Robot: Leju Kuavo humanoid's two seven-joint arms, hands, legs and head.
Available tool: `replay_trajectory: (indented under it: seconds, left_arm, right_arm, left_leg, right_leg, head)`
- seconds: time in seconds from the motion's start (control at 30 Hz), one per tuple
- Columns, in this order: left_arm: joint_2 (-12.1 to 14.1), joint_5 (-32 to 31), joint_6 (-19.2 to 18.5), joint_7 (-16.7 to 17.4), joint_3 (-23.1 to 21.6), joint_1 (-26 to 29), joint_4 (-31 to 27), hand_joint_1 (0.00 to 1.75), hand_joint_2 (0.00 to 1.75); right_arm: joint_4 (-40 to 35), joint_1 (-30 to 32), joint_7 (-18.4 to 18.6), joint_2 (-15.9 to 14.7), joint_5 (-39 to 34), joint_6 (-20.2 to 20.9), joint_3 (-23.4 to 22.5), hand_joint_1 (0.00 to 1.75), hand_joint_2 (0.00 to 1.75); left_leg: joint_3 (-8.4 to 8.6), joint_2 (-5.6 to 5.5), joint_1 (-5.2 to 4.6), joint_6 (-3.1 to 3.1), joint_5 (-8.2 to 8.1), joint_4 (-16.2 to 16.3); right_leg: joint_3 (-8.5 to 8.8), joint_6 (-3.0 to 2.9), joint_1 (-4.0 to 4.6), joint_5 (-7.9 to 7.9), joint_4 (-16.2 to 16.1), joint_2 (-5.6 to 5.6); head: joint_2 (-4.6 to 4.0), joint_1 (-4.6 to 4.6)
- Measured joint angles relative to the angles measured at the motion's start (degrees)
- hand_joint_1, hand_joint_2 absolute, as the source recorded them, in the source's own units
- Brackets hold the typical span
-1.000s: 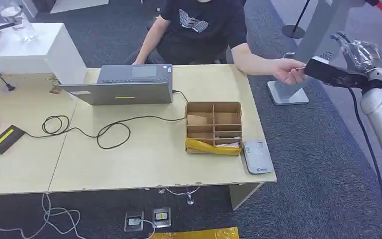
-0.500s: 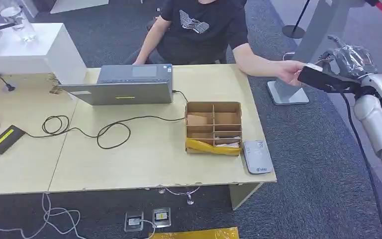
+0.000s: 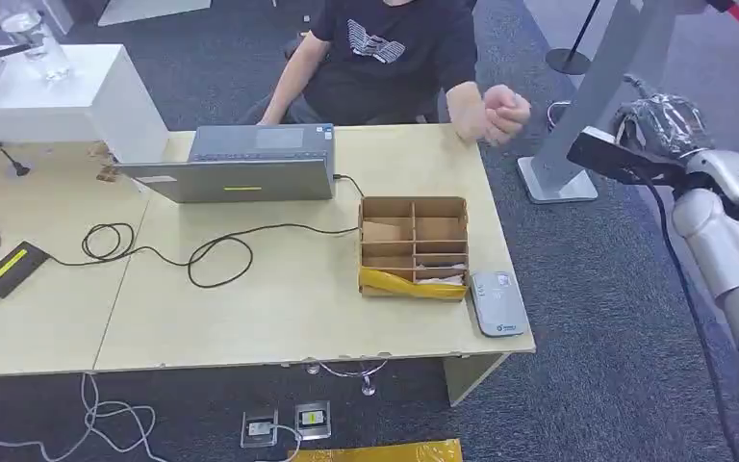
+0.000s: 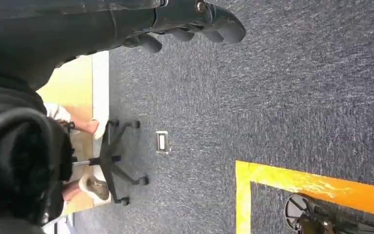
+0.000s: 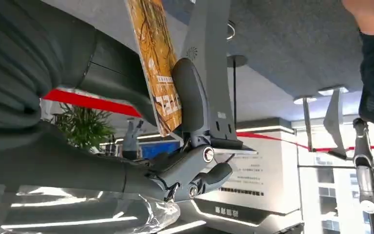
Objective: Pass the card to the sensor for recognition and then transmit it.
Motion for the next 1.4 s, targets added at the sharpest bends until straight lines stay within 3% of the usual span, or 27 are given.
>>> replay_trajectory:
  seconds: [0.87,1.07,1.4]
  left_arm:
    - [-0.66,2.58,2.73,2.32,0.0,0.13,0.0,0.0,0.0]
    - [-0.72,2.93,2.91,1.73,0.0,0.15,0.0,0.0,0.0]
    - [-0.59,3.39,3.21,2.6,0.0,0.21,0.0,0.0,0.0]
  right_arm:
    - [0.06,11.73,-5.09,1.77,-8.04,-1.03,-4.44,1.75,1.75]
    - [0.13,13.53,-9.59,2.58,-15.42,-0.83,-4.55,1.75,1.75]
    - [-2.49,18.83,-9.46,3.85,-23.81,-1.03,-3.82,1.75,1.75]
  left_leg:
    - [0.01,0.05,0.04,-0.05,-0.04,0.0]
    - [0.0,0.03,0.05,-0.05,-0.04,0.0]
    - [0.0,0.03,0.05,-0.05,-0.04,-0.01]
  right_leg:
    - [-0.01,0.0,0.04,0.0,0.0,0.01]
    - [0.0,0.0,0.04,-0.01,0.0,0.0]
    - [0.0,-0.01,0.04,-0.01,0.0,0.0]
  head:
    - [0.0,0.02]
    - [0.0,0.02]
    - [0.0,0.02]
